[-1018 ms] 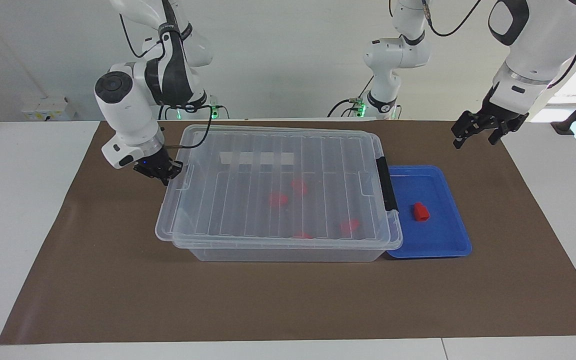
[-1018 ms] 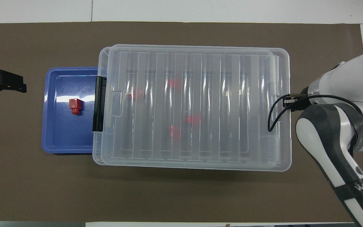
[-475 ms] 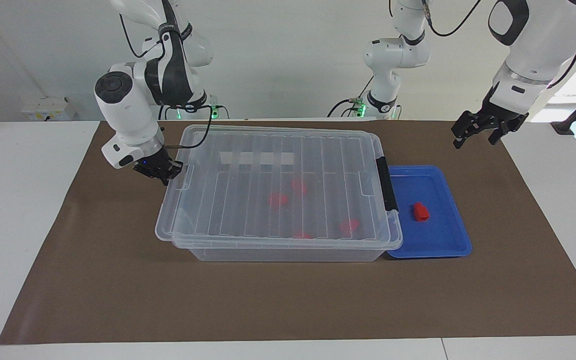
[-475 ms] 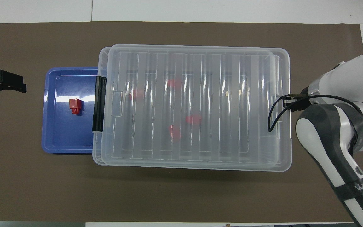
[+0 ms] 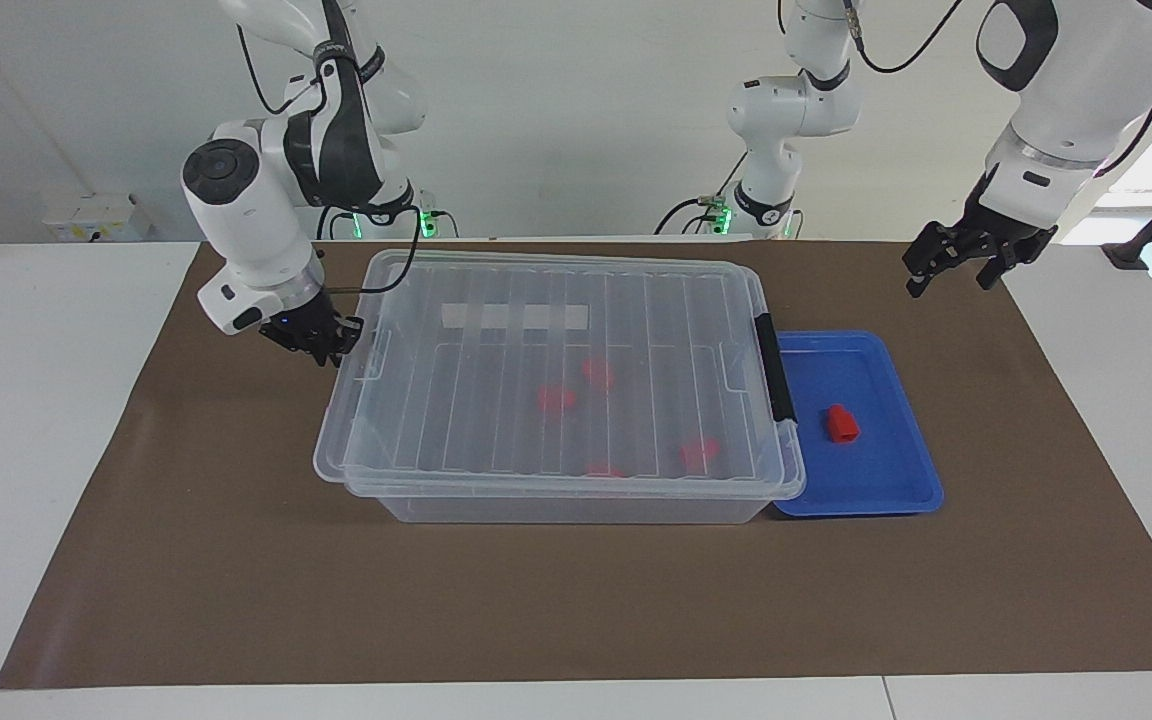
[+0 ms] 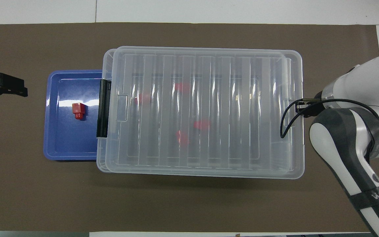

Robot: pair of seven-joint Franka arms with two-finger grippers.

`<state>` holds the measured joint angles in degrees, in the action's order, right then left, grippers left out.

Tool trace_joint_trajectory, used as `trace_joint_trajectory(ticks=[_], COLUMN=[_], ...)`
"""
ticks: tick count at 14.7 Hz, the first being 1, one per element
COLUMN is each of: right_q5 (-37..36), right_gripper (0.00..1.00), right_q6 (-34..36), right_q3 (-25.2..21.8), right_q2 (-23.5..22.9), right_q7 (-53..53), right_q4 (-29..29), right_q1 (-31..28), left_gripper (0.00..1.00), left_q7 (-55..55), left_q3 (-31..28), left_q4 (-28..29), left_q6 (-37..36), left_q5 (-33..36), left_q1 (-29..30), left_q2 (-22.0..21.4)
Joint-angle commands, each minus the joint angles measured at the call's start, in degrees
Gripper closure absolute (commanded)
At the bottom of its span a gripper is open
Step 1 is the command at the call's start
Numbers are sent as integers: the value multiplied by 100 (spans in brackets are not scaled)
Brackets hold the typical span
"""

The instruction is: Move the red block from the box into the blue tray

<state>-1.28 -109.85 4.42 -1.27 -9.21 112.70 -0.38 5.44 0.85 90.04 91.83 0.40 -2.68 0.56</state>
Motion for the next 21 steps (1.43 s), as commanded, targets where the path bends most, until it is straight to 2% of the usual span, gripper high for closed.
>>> trace_joint_trajectory(ticks=[1,3,5,6,12,15,19,21], right_q5=[-12,-73,-267,-267,-171,136,23,23], right_gripper=[62,54,38,0,0,0,0,0], right_q6=[166,253,454,717,1378,1896,2107,2327], right_q3=[6,-3,-3,-90,-126,-283,-346,-346], right_q2=[31,31,39,39,48,-75,39,22], right_q7=[174,235,367,376,403,368,350,341], right_q4=[-91,-99,-257,-519,-1320,-1864,-1980,-2216], right_q1=[-49,-49,-49,-49,-41,-32,3,3], left_gripper=[0,0,0,0,0,0,0,0], left_q7=[-60,-60,-60,-60,-60,-60,-60,-60], left_q3=[30,30,30,30,30,30,30,30], left_q4=[57,57,57,57,57,57,57,57], left_q6=[-78,-78,-78,-78,-78,-78,-78,-78], left_q5=[13,13,13,13,13,13,13,13], left_q1=[57,57,57,57,57,57,57,57], left_q2=[-109,-109,-109,-109,-109,-109,-109,-109])
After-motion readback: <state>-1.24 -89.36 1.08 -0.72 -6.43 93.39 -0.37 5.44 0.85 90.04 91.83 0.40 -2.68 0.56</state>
